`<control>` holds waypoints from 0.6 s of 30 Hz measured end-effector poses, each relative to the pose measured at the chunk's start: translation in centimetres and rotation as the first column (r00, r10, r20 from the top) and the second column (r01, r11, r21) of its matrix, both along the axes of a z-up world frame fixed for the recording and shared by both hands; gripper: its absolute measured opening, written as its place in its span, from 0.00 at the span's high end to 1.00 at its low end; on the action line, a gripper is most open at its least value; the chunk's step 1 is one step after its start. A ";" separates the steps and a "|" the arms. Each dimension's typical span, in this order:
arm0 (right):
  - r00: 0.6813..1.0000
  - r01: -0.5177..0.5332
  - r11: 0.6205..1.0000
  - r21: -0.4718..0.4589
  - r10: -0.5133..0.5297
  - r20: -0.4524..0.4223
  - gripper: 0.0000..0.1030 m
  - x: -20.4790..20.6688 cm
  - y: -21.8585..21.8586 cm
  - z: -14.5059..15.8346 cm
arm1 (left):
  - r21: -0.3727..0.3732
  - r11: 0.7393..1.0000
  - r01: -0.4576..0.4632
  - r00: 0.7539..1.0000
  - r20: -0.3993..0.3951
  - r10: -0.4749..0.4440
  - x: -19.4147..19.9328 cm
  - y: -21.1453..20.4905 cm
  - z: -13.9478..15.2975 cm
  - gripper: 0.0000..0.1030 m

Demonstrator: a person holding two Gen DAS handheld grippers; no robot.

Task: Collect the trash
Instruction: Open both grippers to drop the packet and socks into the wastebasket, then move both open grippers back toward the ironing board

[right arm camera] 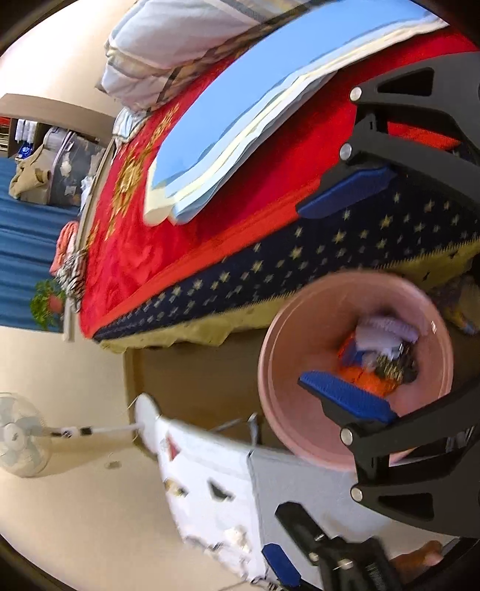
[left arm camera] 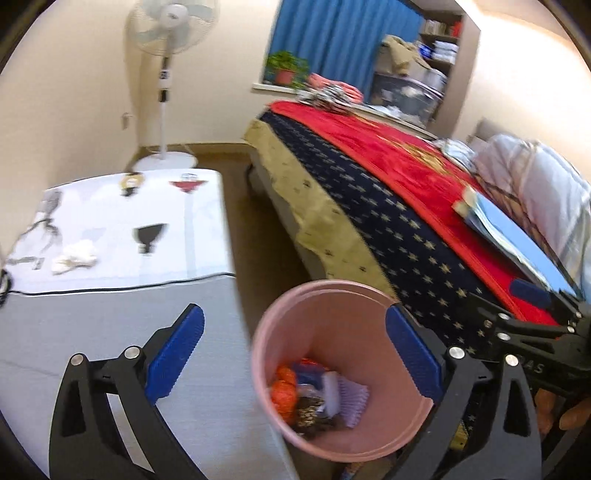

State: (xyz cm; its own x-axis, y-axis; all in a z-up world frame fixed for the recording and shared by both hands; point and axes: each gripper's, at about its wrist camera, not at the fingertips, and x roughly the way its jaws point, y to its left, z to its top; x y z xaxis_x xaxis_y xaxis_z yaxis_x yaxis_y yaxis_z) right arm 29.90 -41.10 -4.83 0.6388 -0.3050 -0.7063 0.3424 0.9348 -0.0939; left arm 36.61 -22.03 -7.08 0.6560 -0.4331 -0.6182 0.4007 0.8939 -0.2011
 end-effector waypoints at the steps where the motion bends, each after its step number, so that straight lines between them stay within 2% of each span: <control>1: 1.000 -0.015 1.000 0.021 0.014 0.026 0.15 -0.1 0.4 0.4 | -0.002 1.000 -0.023 1.000 0.009 0.024 0.2 1.1 0.5 0.07; 5: 0.991 -0.092 0.990 0.108 0.079 0.112 0.11 0.3 3.0 1.8 | 0.004 0.992 -0.124 0.988 0.093 0.124 0.0 6.7 3.2 0.07; 10: 0.969 -0.194 0.970 0.145 0.167 0.182 0.11 1.6 8.7 3.1 | 0.038 0.958 -0.284 0.945 0.178 0.273 -0.3 14.4 6.2 0.07; 15: 0.932 -0.305 0.942 0.137 0.266 0.244 0.10 2.8 14.9 3.7 | 0.099 0.890 -0.446 0.874 0.262 0.409 -0.8 21.5 8.6 0.07; 18: 0.919 -0.354 0.920 0.169 0.309 0.243 0.10 4.6 18.7 3.3 | 0.094 0.856 -0.509 0.836 0.289 0.466 -1.0 25.4 9.5 0.07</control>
